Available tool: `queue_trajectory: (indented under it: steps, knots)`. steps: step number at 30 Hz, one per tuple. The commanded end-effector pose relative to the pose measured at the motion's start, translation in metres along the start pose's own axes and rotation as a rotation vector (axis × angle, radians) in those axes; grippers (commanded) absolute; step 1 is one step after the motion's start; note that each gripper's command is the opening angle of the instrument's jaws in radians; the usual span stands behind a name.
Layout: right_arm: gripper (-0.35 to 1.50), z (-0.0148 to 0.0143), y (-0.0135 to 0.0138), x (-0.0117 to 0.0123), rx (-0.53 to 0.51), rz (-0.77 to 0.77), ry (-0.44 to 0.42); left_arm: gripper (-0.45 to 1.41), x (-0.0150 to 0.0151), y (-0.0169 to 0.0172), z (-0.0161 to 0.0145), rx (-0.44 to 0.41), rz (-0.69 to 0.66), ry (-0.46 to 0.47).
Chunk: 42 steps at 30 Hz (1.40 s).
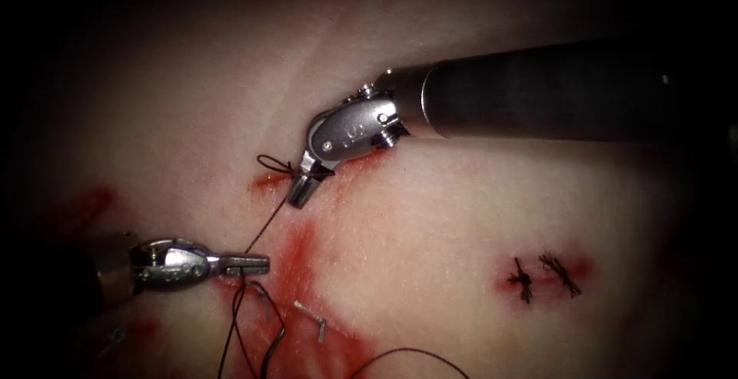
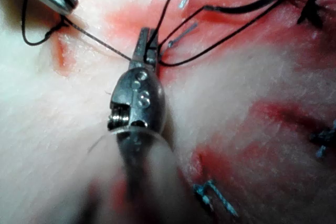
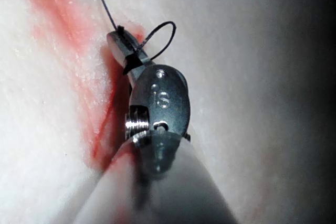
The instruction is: Wound Closure
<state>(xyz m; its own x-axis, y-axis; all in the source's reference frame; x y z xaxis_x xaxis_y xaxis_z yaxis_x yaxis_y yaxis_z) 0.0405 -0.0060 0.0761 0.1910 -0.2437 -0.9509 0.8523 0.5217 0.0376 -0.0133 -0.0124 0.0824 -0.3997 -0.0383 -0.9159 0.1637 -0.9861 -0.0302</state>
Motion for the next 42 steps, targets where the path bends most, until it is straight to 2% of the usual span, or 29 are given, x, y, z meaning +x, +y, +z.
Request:
queue_trajectory:
  steps: [1,14,21,25,29,42]
  knots:
    - [-0.35,0.0004,0.0011,-0.0008,-0.007,0.010,0.001,-0.45,0.0002,0.0005,0.0012,-0.013,0.003,0.004]
    - [-0.35,-0.0010,0.0028,-0.0028,-0.052,0.068,-0.014,-0.45,0.0093,0.0068,0.0044,-0.097,-0.022,0.065]
    - [-0.35,-0.0011,0.0032,-0.0031,-0.064,0.073,-0.019,-0.45,0.0144,0.0108,0.0061,-0.143,-0.008,0.095]
    - [-0.35,-0.0011,0.0035,-0.0031,-0.069,0.075,-0.021,-0.45,0.0162,0.0124,0.0066,-0.164,-0.019,0.104]
    - [-0.35,-0.0012,0.0040,-0.0034,-0.086,0.087,-0.028,-0.45,0.0173,0.0141,0.0072,-0.182,-0.019,0.110]
    - [-0.35,-0.0015,0.0048,-0.0040,-0.116,0.136,-0.044,-0.45,0.0179,0.0213,0.0102,-0.281,-0.039,0.130]
